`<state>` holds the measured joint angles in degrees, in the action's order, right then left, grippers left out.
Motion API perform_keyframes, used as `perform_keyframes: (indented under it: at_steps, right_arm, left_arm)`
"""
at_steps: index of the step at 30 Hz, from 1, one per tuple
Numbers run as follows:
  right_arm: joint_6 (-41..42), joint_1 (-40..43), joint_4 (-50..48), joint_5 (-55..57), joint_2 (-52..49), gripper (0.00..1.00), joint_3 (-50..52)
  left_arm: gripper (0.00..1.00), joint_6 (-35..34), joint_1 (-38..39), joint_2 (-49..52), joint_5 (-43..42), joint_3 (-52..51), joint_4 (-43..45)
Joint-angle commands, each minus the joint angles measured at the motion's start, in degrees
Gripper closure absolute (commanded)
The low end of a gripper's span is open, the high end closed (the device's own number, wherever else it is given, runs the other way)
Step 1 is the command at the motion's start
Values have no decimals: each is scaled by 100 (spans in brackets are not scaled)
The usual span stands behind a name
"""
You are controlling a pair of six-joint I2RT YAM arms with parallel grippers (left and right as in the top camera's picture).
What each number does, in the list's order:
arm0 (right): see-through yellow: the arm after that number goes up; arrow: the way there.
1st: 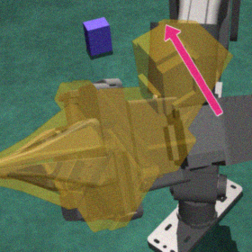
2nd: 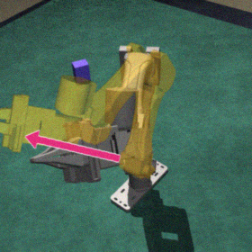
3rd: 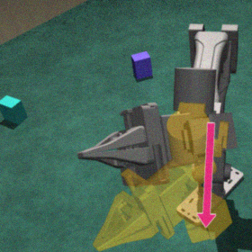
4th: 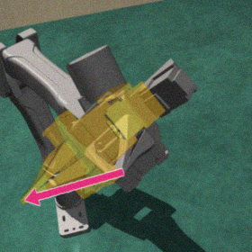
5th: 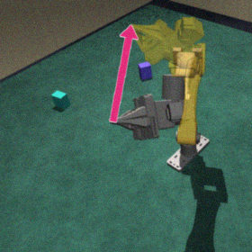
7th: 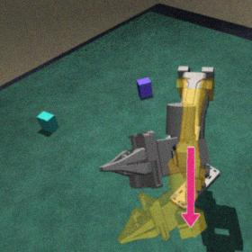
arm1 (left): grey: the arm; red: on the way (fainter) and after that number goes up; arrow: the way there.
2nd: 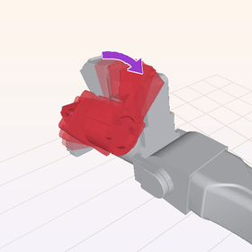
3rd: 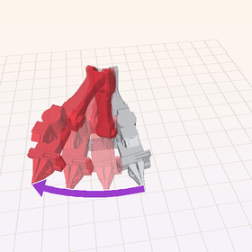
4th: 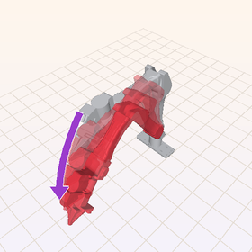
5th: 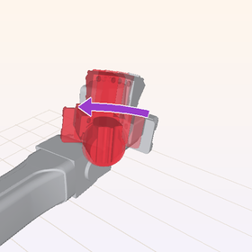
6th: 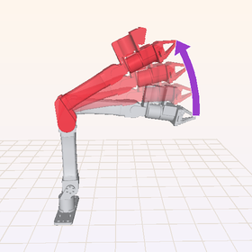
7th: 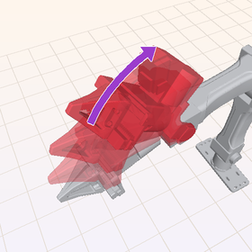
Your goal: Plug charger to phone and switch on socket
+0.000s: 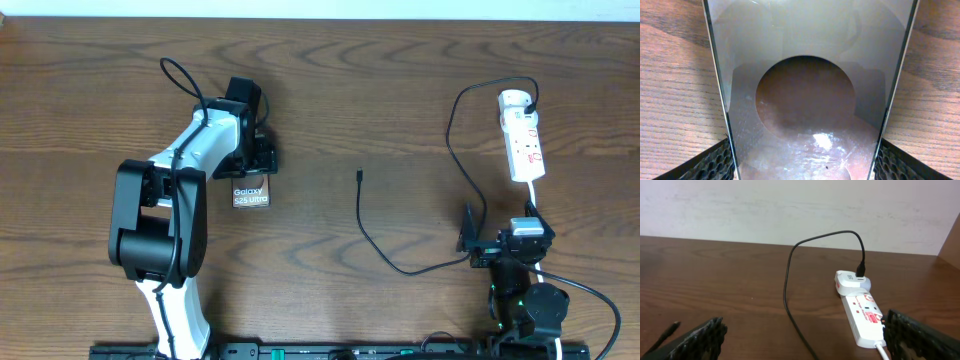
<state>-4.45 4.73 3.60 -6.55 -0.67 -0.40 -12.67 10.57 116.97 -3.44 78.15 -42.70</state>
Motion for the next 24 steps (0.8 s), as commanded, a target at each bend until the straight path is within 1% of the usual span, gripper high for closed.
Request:
perform_keyframes:
  at_steps: [1,7,12,24]
  right_arm:
    - [-52,-28,24,42,39,1,9]
    - [-52,-28,24,42,39,1,9]
    - [-52,-28,24,42,39,1,9]
    - [-52,-28,24,42,39,1,9]
  left_arm:
    - [18,-11,-31,310,116,-111,20]
    - [19,-11,-31,310,114,-111,17]
    - [27,-9,-31,308,114,-111,13]
    - [28,-11,-31,304,114,-76,-83]
